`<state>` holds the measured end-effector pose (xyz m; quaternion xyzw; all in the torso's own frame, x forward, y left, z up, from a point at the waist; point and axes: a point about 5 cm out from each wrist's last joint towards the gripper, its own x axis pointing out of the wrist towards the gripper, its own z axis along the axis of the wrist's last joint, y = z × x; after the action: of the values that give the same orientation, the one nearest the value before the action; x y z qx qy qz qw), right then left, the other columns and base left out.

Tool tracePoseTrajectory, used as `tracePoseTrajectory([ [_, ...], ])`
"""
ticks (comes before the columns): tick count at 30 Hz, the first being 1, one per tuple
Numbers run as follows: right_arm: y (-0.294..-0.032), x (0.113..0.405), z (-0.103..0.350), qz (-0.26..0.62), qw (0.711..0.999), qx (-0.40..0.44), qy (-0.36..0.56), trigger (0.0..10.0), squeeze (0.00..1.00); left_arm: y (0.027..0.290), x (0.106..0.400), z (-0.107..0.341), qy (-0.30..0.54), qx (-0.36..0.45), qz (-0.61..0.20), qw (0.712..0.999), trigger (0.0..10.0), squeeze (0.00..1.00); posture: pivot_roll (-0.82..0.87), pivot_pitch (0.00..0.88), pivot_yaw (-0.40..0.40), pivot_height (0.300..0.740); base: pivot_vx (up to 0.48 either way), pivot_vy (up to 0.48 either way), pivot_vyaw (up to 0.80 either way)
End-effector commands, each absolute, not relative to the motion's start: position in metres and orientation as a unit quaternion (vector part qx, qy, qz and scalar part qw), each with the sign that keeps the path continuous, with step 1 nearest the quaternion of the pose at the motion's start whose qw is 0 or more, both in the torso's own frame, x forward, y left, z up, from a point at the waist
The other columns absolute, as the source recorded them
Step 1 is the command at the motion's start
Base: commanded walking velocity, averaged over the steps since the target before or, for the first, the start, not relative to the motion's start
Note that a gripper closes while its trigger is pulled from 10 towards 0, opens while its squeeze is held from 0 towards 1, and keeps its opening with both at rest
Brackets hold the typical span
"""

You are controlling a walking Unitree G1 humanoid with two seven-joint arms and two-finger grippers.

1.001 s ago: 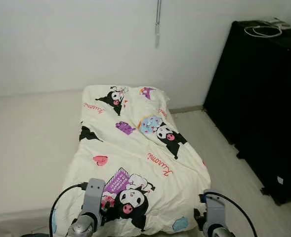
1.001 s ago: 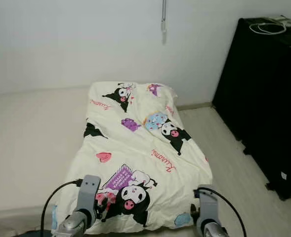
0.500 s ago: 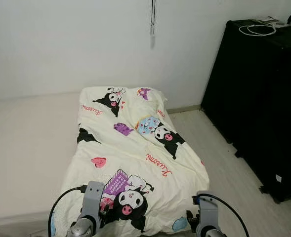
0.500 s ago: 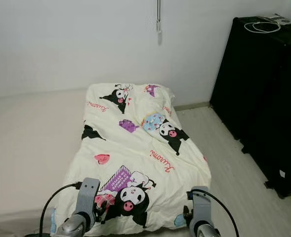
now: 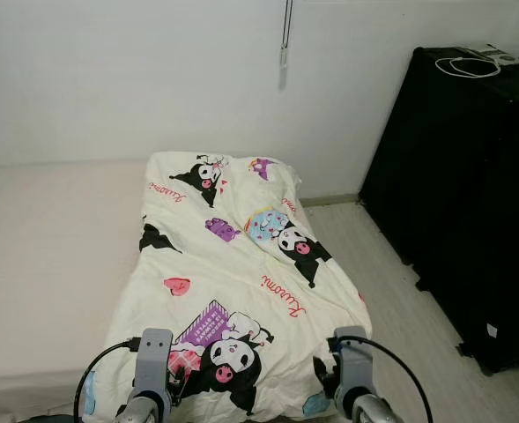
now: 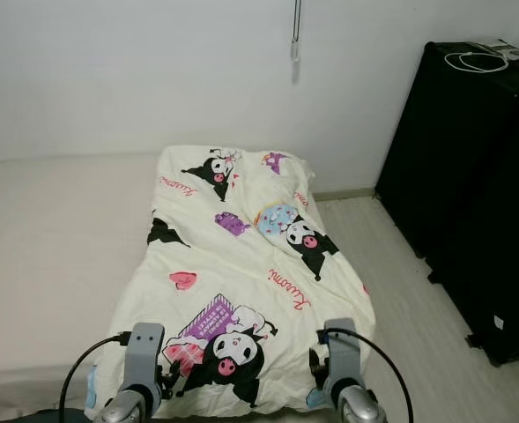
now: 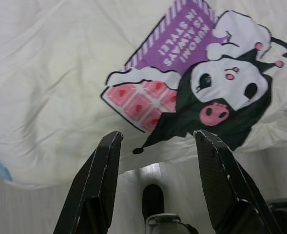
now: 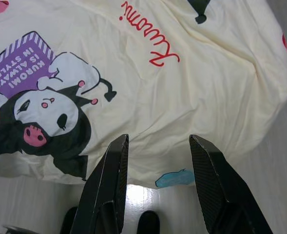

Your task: Clean up the room

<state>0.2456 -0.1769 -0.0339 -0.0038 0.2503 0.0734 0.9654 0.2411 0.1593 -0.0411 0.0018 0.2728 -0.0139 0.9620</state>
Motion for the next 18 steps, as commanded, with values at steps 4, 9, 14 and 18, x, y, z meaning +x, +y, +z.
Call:
tracePoseTrajectory([
  [4,-0.165,0.241,-0.038,0.107,0.96,0.006,0.258,10.0,0.0,0.158,0.234,-0.045,0.279,-0.013,-0.006,0.96,10.0,0.0,0.04,0.069,-0.08,0.734,0.0,0.0,0.0],
  [9,-0.145,0.24,-0.04,0.141,0.954,0.007,0.265,10.0,0.0,0.168,0.227,-0.049,0.282,-0.023,0.035,0.959,10.0,0.0,0.08,0.062,-0.135,0.734,0.0,0.0,0.0],
  [14,-0.135,0.246,-0.037,0.143,0.955,0.002,0.261,10.0,0.0,0.177,0.221,-0.047,0.263,-0.022,0.072,0.962,10.0,0.0,0.13,0.076,-0.175,0.734,0.0,0.0,0.0],
  [18,-0.135,0.249,-0.035,0.139,0.957,-0.006,0.254,10.0,0.0,0.182,0.221,-0.045,0.249,-0.018,0.083,0.965,10.0,0.0,0.13,0.081,-0.178,0.734,0.0,0.0,0.0],
])
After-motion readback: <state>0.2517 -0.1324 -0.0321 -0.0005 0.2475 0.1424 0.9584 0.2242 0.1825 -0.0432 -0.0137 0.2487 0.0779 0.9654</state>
